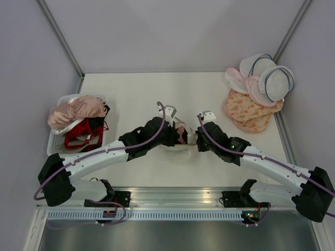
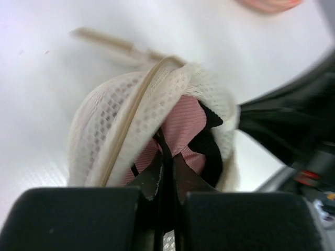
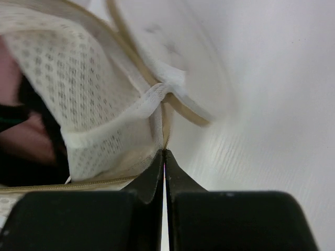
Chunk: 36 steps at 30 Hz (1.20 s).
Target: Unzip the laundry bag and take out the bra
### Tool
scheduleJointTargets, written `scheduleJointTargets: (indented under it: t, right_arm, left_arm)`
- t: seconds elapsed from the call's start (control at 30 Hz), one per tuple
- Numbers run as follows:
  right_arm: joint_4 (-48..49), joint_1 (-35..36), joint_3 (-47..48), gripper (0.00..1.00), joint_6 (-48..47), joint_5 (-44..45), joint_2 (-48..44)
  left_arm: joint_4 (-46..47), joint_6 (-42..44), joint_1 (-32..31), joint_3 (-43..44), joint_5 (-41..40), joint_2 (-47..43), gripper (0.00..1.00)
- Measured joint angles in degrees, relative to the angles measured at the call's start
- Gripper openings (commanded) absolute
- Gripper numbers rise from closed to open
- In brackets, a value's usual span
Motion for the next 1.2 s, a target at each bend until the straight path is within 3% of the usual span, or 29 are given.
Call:
scheduleJointTargets:
  t: [0.3,0.6,0.7,0.93,1.2]
  right_arm:
    - [2.3,0.0,0.0,0.0,0.6,2.0,4.7]
    - [4.6,-1.4,-1.6,0.01,3.9,6.3,10.8]
    - [4.8,-2.4,-2.1,0.0,4.7,7.3,12.7]
    - [4.0,-3.7,-2.2,0.0,5.1,9.0,15.8]
    - [3.2,-4.5,-2.2,0.0,5.0,9.1,16.1]
  left_arm:
    - [2.4,-0.9,0.4,0.5,4.6,-7.5,0.02]
    - [6.3,-4.4,7.8,-0.2,4.4,-16.0,0.02]
    - [8.6,-5.8,14.6,-0.3,4.9,-18.5,0.02]
    - [11.9,-10.4,36.9,2.5,8.3,-17.7,0.02]
    - [10.4,-5.7,45.7,18.1,1.9,-12.8,0.02]
